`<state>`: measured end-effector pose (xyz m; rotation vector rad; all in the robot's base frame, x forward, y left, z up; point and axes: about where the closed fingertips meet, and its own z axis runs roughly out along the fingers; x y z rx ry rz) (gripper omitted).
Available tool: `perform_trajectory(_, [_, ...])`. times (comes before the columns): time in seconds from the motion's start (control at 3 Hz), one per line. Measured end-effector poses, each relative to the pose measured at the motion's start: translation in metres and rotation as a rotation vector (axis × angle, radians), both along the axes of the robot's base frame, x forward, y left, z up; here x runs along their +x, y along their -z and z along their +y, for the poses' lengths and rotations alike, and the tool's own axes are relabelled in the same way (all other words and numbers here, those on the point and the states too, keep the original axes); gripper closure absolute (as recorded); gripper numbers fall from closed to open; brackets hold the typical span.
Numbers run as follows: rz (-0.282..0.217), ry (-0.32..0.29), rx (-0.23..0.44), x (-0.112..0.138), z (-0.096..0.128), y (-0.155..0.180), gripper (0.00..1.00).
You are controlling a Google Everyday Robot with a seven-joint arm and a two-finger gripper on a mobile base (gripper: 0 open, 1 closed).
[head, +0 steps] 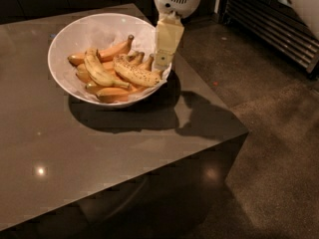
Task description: Pick banana from white bowl
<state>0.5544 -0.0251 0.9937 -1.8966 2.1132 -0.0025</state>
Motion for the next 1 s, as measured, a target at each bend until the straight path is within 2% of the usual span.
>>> perform_trajectory(0.67, [0.049,-0.023,-0.029,-0.006,0.016,0.023,0.28])
perform_trajectory(1.0, [0.052,-0.034,-0.042,-0.006,0.021,0.024,0.38])
